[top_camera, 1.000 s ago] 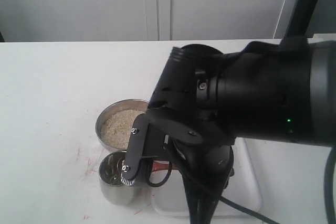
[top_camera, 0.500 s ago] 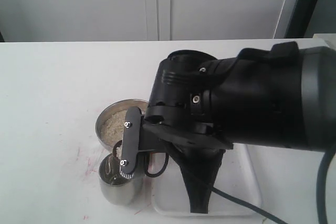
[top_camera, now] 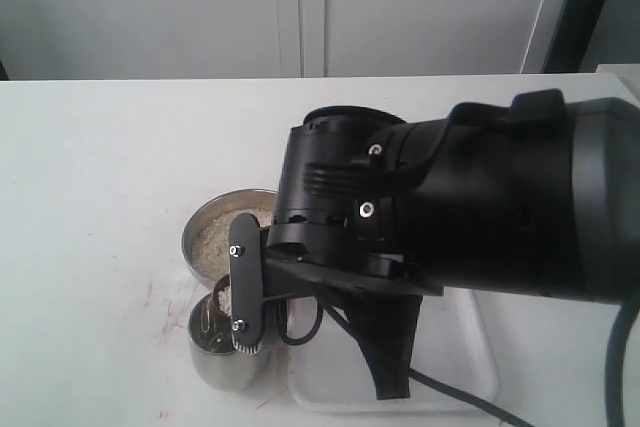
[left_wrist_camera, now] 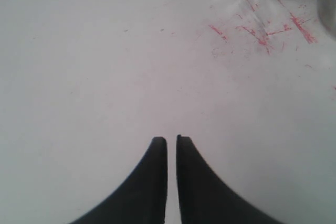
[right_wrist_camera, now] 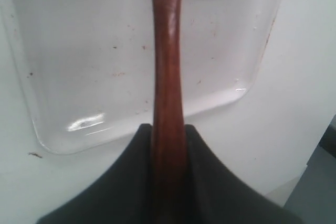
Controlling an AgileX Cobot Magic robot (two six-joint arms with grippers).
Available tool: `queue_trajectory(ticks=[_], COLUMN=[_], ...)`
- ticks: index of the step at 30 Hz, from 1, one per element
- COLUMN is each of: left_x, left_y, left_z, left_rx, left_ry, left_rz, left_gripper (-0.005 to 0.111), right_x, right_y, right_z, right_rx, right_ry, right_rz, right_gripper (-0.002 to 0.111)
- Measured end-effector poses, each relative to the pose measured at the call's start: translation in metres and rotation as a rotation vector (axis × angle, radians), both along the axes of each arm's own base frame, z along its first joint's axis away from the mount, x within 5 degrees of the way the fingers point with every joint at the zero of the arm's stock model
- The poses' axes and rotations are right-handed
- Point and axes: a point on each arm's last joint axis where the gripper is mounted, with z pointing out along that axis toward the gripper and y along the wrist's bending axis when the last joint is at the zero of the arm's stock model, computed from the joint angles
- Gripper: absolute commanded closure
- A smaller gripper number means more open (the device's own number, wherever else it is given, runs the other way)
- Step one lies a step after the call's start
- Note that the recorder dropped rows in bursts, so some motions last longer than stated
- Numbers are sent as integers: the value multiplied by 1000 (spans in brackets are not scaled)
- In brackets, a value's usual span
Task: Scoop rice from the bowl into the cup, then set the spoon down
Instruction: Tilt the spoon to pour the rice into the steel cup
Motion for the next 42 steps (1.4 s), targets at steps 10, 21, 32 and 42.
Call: queue_trajectory(ticks=[10,21,32,42], left_x=[0,0,0,0], left_y=[0,0,0,0], left_z=[0,0,0,0], left_rx=[0,0,0,0], left_ry=[0,0,0,0], left_rz=[0,0,0,0], left_gripper=[92,92,92,92], right_x=[3,8,12,13], right_y=[1,4,4,3], right_z=[1,-3,-5,-4], right_rx=[-17,-51,-94,-141], right_ry=[-21,-51,-79,-75], right_rz=[46,95,123,166], right_gripper=[108,108,108,108])
